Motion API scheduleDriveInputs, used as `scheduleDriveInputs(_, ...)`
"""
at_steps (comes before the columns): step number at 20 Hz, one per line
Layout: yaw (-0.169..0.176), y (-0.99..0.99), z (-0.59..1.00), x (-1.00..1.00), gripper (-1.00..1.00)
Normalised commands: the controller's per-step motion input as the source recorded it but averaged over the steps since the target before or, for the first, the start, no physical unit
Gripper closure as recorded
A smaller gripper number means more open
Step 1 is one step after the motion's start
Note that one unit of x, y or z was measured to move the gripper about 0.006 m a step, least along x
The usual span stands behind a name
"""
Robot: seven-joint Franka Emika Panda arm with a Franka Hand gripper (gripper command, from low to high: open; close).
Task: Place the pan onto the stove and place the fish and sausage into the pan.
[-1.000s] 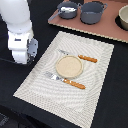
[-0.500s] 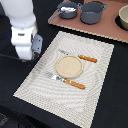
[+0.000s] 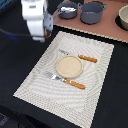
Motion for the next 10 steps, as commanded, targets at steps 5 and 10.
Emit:
scheduleDriveInputs(5,0.035,0.97,0.24,0.17,1.00)
scheduleDriveInputs(10,0.028,0.98,0.07,0.25,1.00)
